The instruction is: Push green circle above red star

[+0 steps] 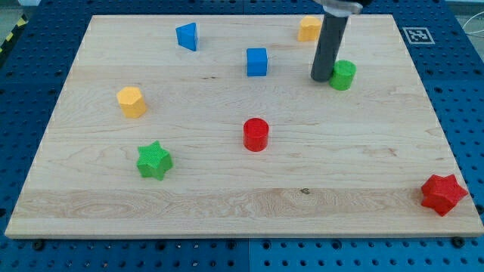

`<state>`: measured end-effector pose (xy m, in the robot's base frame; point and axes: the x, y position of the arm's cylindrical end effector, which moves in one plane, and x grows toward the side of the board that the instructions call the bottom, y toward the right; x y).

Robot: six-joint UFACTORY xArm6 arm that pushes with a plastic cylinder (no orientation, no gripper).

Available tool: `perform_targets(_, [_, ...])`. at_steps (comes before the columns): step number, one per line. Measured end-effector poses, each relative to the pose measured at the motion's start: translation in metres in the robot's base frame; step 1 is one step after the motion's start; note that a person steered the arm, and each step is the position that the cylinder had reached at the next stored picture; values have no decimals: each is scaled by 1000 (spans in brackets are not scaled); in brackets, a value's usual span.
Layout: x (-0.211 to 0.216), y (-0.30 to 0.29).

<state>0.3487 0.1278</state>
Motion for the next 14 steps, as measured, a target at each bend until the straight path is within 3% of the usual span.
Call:
perform_targets(1, [-19, 13])
perform_targets(2, [8, 16])
perform_targets(6, [36, 50])
perform_targets(12, [95, 158])
perform_targets(14, [104, 134])
